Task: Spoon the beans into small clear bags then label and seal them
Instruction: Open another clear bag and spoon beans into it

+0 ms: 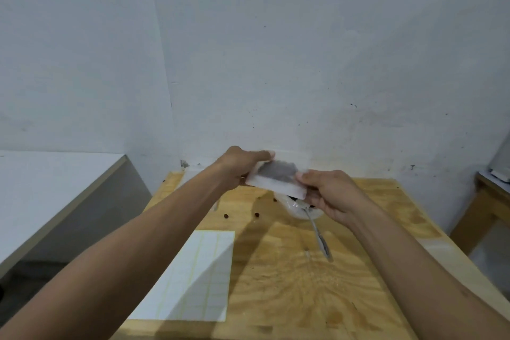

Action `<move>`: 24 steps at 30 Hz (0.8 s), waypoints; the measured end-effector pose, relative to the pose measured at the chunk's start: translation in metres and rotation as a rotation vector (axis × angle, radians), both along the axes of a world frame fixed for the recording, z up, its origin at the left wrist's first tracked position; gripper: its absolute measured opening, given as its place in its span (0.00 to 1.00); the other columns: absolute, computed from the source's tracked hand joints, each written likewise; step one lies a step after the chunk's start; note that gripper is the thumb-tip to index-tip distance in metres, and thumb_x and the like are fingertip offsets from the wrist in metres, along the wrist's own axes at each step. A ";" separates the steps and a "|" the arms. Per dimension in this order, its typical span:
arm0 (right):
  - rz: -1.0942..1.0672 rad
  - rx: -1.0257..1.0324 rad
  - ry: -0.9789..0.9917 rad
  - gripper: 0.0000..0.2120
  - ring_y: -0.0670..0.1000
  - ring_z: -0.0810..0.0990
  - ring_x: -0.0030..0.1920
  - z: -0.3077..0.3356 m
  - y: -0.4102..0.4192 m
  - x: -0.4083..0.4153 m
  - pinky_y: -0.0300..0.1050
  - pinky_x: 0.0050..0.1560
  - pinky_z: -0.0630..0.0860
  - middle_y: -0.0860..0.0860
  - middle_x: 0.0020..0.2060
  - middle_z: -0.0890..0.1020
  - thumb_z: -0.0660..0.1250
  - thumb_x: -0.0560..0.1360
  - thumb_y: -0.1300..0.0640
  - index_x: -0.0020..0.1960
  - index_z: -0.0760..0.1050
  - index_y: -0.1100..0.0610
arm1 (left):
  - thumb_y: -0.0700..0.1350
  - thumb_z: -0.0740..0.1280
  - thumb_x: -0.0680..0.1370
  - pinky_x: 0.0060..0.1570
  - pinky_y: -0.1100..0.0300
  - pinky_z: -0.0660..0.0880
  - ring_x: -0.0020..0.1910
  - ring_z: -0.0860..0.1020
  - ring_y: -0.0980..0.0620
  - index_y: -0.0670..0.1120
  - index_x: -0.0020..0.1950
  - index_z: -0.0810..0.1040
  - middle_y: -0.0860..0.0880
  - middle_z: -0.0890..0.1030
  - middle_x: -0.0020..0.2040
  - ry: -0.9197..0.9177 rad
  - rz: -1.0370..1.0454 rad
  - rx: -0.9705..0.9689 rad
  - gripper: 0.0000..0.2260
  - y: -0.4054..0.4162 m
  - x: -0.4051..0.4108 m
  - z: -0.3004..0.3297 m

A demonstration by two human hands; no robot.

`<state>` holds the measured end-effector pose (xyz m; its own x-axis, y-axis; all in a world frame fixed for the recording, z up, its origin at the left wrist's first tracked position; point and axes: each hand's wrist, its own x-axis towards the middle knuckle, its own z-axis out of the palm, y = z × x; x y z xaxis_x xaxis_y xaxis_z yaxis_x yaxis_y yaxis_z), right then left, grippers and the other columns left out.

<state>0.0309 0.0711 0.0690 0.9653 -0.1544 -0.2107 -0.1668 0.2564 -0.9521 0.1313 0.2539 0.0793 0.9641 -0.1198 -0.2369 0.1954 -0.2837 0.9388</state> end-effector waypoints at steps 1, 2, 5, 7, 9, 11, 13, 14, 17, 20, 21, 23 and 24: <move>-0.011 -0.045 -0.005 0.11 0.53 0.86 0.39 0.000 0.000 0.004 0.46 0.38 0.86 0.63 0.46 0.85 0.69 0.79 0.69 0.57 0.77 0.76 | 0.48 0.80 0.72 0.38 0.56 0.78 0.41 0.81 0.46 0.34 0.56 0.82 0.42 0.82 0.49 0.000 -0.034 -0.004 0.21 0.005 -0.002 -0.001; -0.015 -0.122 0.000 0.11 0.50 0.85 0.34 -0.001 0.002 0.008 0.41 0.32 0.83 0.61 0.42 0.84 0.69 0.79 0.68 0.56 0.78 0.76 | 0.43 0.79 0.72 0.36 0.57 0.76 0.39 0.79 0.46 0.34 0.55 0.83 0.40 0.82 0.47 -0.017 -0.051 0.000 0.17 0.010 -0.002 -0.002; -0.029 -0.383 -0.007 0.19 0.49 0.82 0.33 -0.005 0.014 0.020 0.39 0.35 0.77 0.59 0.43 0.84 0.73 0.78 0.59 0.61 0.77 0.73 | 0.38 0.78 0.72 0.37 0.56 0.72 0.41 0.73 0.47 0.36 0.49 0.83 0.43 0.77 0.44 -0.069 -0.051 0.009 0.09 0.023 -0.001 0.000; -0.013 -0.486 -0.025 0.30 0.53 0.83 0.42 -0.008 0.026 0.030 0.37 0.35 0.77 0.62 0.58 0.82 0.75 0.77 0.55 0.73 0.70 0.68 | 0.40 0.79 0.70 0.42 0.54 0.70 0.43 0.73 0.47 0.39 0.53 0.83 0.44 0.77 0.45 -0.071 -0.041 0.020 0.14 0.034 0.002 0.002; 0.029 -0.544 -0.047 0.35 0.53 0.82 0.49 -0.008 0.042 0.039 0.34 0.39 0.79 0.62 0.64 0.79 0.75 0.77 0.54 0.77 0.64 0.64 | 0.41 0.80 0.70 0.45 0.56 0.72 0.44 0.76 0.47 0.40 0.59 0.81 0.45 0.79 0.48 -0.103 -0.034 0.071 0.19 0.046 0.004 0.002; 0.065 -0.581 -0.042 0.39 0.56 0.82 0.58 -0.010 0.057 0.049 0.48 0.58 0.81 0.59 0.65 0.78 0.76 0.75 0.52 0.78 0.62 0.62 | 0.39 0.78 0.72 0.47 0.59 0.75 0.47 0.79 0.48 0.41 0.64 0.79 0.43 0.82 0.53 -0.158 -0.007 0.099 0.21 0.060 0.008 -0.002; 0.093 -0.612 -0.021 0.39 0.58 0.81 0.62 -0.011 0.074 0.057 0.56 0.65 0.78 0.58 0.66 0.78 0.76 0.74 0.52 0.79 0.62 0.62 | 0.39 0.78 0.73 0.49 0.58 0.76 0.52 0.81 0.46 0.39 0.67 0.77 0.40 0.82 0.57 -0.184 0.031 0.093 0.24 0.075 0.013 -0.008; 0.108 -0.628 -0.014 0.39 0.58 0.81 0.62 -0.012 0.081 0.062 0.56 0.66 0.77 0.57 0.66 0.78 0.76 0.75 0.52 0.79 0.62 0.62 | 0.39 0.78 0.73 0.52 0.57 0.77 0.54 0.81 0.44 0.39 0.68 0.77 0.39 0.83 0.58 -0.185 0.056 0.085 0.25 0.083 0.016 -0.012; 0.154 -0.650 0.004 0.35 0.58 0.82 0.61 -0.016 0.104 0.073 0.55 0.64 0.78 0.56 0.63 0.78 0.75 0.76 0.54 0.77 0.65 0.64 | 0.39 0.78 0.73 0.57 0.57 0.76 0.59 0.80 0.44 0.38 0.70 0.76 0.40 0.82 0.60 -0.181 0.103 0.083 0.27 0.104 0.023 -0.024; 0.159 -0.697 0.002 0.10 0.58 0.84 0.52 -0.022 0.125 0.083 0.54 0.55 0.80 0.52 0.45 0.81 0.74 0.76 0.56 0.53 0.79 0.59 | 0.41 0.78 0.73 0.61 0.58 0.73 0.64 0.77 0.44 0.39 0.71 0.76 0.42 0.79 0.65 -0.192 0.146 0.095 0.27 0.121 0.030 -0.037; 0.164 -0.709 -0.002 0.07 0.57 0.84 0.49 -0.026 0.132 0.088 0.54 0.53 0.82 0.52 0.42 0.82 0.74 0.75 0.55 0.47 0.79 0.57 | 0.41 0.78 0.73 0.61 0.57 0.72 0.65 0.76 0.44 0.38 0.71 0.76 0.42 0.79 0.66 -0.196 0.163 0.103 0.28 0.126 0.033 -0.041; 0.182 -0.730 0.007 0.07 0.56 0.84 0.46 -0.035 0.143 0.099 0.54 0.50 0.83 0.54 0.43 0.84 0.73 0.74 0.54 0.46 0.80 0.58 | 0.42 0.78 0.73 0.61 0.57 0.72 0.64 0.76 0.45 0.38 0.69 0.77 0.43 0.79 0.64 -0.183 0.190 0.133 0.26 0.134 0.039 -0.048; 0.192 -0.762 0.014 0.08 0.55 0.83 0.44 -0.039 0.149 0.104 0.52 0.45 0.82 0.53 0.43 0.83 0.73 0.74 0.54 0.46 0.79 0.58 | 0.41 0.78 0.73 0.58 0.57 0.72 0.61 0.77 0.46 0.39 0.65 0.79 0.44 0.79 0.61 -0.178 0.199 0.148 0.22 0.138 0.043 -0.051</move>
